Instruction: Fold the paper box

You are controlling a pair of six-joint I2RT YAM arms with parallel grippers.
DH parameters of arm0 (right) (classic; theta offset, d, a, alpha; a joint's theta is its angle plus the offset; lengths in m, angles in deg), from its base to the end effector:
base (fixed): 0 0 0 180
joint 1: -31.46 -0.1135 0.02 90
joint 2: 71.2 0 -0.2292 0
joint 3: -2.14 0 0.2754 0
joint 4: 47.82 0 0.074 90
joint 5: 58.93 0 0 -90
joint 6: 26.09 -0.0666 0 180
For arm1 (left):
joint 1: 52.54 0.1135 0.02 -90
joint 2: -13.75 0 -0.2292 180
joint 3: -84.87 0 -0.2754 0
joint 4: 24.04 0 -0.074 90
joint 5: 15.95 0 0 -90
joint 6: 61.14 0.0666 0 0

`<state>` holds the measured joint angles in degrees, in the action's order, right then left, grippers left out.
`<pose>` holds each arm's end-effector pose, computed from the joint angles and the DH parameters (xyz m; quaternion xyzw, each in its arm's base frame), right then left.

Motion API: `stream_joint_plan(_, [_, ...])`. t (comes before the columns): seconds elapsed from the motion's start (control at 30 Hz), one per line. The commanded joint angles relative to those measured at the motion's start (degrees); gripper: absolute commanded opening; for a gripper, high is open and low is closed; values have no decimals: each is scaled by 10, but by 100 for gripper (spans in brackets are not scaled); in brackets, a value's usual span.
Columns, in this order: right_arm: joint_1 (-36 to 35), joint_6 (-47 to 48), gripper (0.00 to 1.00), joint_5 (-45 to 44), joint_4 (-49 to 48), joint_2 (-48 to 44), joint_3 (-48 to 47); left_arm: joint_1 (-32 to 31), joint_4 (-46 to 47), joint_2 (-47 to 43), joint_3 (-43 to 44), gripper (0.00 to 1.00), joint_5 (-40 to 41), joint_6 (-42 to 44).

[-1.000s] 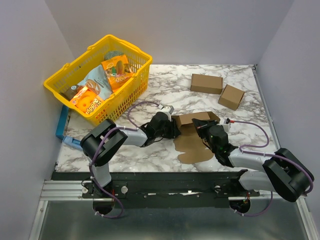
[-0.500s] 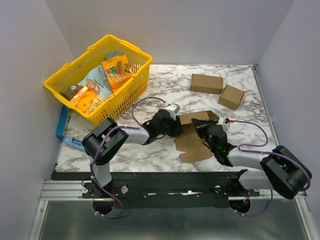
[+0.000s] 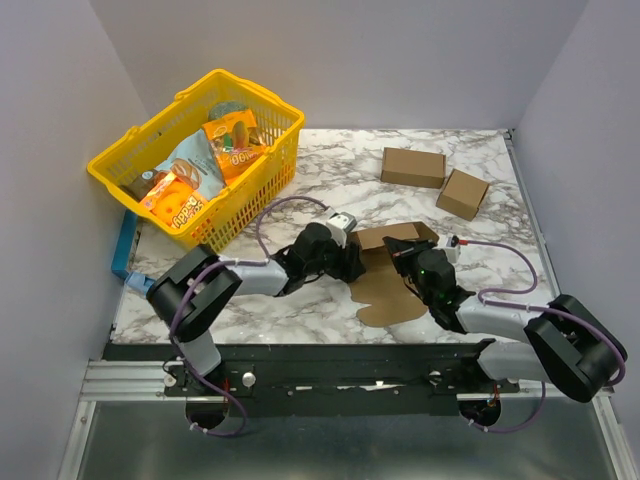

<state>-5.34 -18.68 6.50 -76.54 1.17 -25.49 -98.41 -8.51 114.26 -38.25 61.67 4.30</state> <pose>0.2372 0.1429 0.1009 0.4216 0.6692 0.4218 0.4434 0.2570 -0.2854 0.0833 0.2121 0.8277 -0.3704 0.3644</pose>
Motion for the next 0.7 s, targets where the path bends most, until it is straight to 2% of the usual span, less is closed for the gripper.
stream_joint_plan(0.0, [-4,23,4,-24,64,-18,6,2,-34,-110,-43,75,26,44])
stream_joint_plan(0.17, [-3,23,4,-22,71,-17,3,7,-74,-210,-82,86,36,100])
stream_joint_plan(0.3, [-3,23,4,-21,72,-18,3,45,-94,-291,-89,88,30,116])
stream_joint_plan(0.37, [-3,23,4,-20,71,-17,3,68,-97,-304,-84,89,33,113])
stream_joint_plan(0.53, [-3,23,4,-17,72,-15,2,135,-137,-253,-25,89,58,101])
stream_joint_plan(0.67, [-4,23,4,-14,69,-13,1,146,-156,-183,18,89,89,101])
